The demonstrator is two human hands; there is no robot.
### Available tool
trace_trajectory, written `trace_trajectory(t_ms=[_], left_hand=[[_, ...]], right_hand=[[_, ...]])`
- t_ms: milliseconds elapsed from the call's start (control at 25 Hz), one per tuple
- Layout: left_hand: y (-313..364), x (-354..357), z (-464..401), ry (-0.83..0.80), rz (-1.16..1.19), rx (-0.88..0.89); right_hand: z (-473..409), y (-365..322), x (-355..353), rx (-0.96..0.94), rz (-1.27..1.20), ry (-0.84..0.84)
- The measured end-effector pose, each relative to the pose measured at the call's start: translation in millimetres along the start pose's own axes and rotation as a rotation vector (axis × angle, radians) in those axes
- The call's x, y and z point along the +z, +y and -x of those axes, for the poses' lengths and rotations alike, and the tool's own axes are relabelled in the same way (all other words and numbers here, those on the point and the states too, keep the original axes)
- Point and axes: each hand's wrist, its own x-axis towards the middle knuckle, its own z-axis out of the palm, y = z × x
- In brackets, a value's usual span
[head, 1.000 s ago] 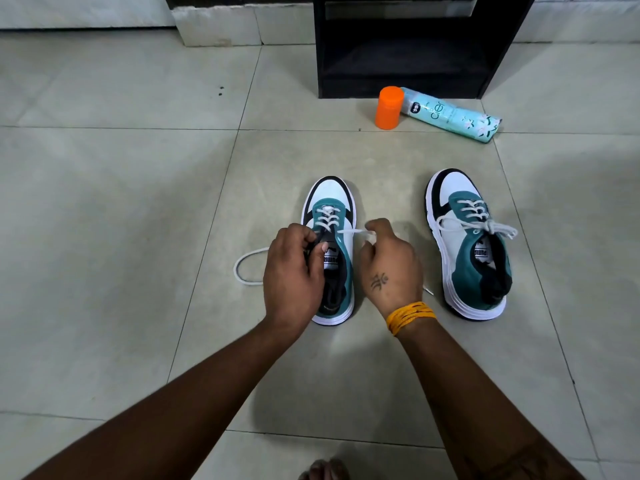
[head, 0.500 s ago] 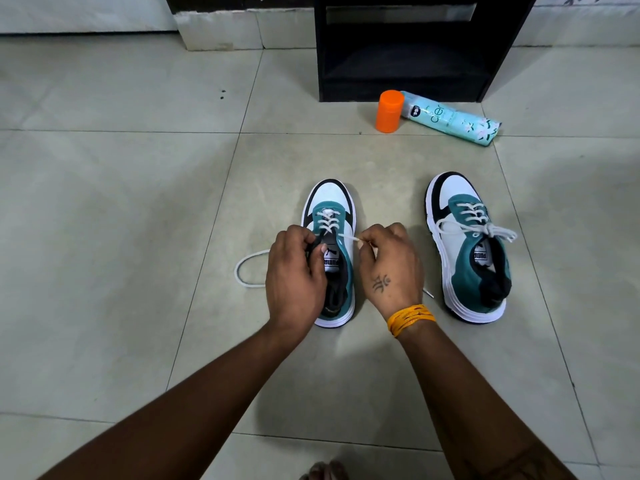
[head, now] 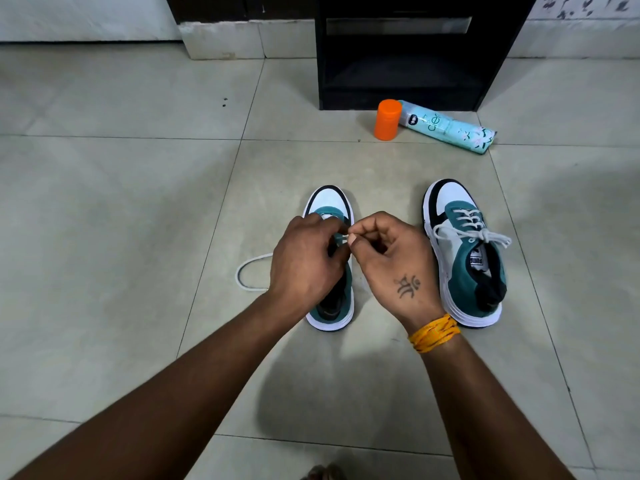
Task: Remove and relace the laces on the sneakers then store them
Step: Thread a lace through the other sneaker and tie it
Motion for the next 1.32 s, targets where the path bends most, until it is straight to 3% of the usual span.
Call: trace_trajectory(t_ms=[160, 280, 520, 760, 880, 1040, 1320], left_hand=[[0, -18, -6, 0.05, 0.282, -0.09], [2, -34, -9, 0.077, 0.506, -0.224], [11, -53, -16, 0.127, 0.685, -0.278], [-1, -59, -20, 0.136, 0.807, -0.383], [3, -57, -19, 0.108, 0.829, -0.382], [9, -54, -19, 0.048, 0.832, -0.352], [-4, -57, -19, 0.11, 0.785, -0.421]], right_hand=[[3, -5, -1, 0.087, -0.177, 0.001], [0, -5, 3, 0.09, -0.126, -0.017], [-21, -12, 23, -0.038, -0.005, -0.139], [-22, 31, -3, 0.057, 0.399, -0.033], [-22, 21, -3, -0.011, 0.414, -0.037], [-19, -8, 16, -0.204, 0.212, -0.094], [-18, 21, 16, -0.043, 0.397, 0.019]])
